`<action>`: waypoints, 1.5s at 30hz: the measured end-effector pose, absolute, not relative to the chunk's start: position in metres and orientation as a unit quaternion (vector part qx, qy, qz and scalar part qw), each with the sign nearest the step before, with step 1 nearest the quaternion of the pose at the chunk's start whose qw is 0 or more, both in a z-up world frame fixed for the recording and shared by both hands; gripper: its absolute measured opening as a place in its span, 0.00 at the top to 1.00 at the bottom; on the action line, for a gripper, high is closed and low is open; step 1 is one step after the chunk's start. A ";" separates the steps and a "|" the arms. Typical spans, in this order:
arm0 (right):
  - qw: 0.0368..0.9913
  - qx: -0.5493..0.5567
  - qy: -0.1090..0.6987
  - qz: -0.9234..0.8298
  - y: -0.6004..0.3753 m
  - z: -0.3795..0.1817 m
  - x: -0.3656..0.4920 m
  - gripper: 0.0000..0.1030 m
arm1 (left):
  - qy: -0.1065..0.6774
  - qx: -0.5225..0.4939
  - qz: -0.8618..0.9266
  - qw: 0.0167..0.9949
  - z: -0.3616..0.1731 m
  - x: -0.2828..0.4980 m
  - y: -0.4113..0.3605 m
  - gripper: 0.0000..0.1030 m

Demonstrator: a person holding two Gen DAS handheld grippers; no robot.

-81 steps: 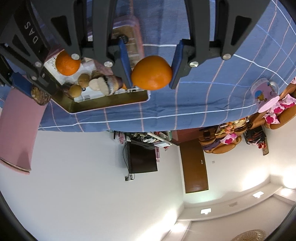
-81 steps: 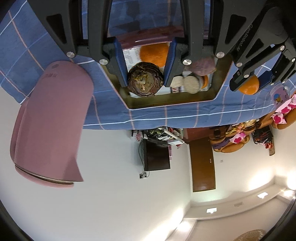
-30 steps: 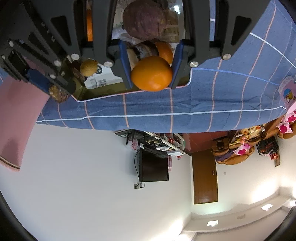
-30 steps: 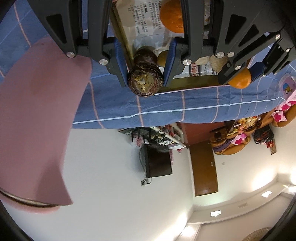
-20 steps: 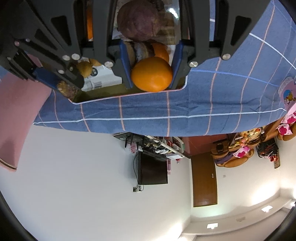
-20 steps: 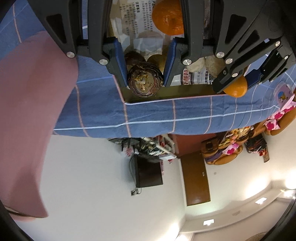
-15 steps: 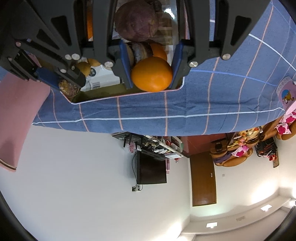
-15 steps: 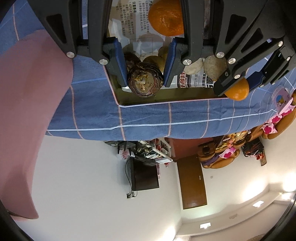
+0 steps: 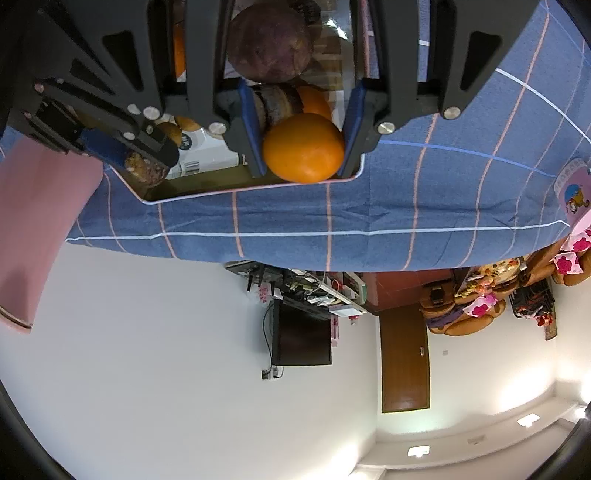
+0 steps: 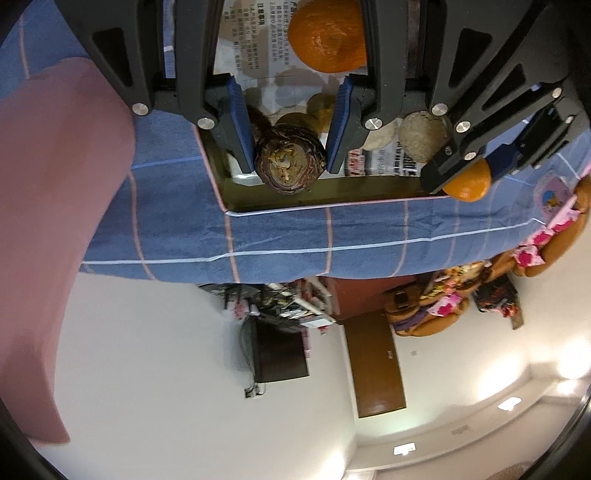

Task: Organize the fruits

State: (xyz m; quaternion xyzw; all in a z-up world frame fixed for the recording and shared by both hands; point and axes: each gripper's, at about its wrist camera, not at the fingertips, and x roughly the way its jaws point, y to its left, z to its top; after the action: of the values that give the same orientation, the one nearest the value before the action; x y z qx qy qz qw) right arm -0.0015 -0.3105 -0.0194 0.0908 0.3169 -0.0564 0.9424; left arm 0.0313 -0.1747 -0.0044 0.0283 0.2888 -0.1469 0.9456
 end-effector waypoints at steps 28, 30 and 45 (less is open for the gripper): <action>0.963 0.126 0.199 -0.127 -0.320 0.009 -0.045 0.31 | 0.290 0.103 -0.116 0.944 -0.011 0.024 -0.200 0.00; 0.963 0.129 0.199 -0.132 -0.321 0.009 -0.047 0.31 | 0.287 0.104 -0.120 0.945 -0.010 0.022 -0.200 0.00; 0.977 0.058 0.134 -0.157 -0.296 0.019 -0.074 0.28 | 0.239 0.086 -0.118 0.960 0.002 -0.010 -0.182 0.00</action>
State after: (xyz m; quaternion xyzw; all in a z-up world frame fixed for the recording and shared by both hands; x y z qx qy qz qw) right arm -0.0741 -0.2961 0.0189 0.0580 0.1339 -0.1574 0.9767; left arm -0.0101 -0.1818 0.0024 0.0855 0.2392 -0.1182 0.9600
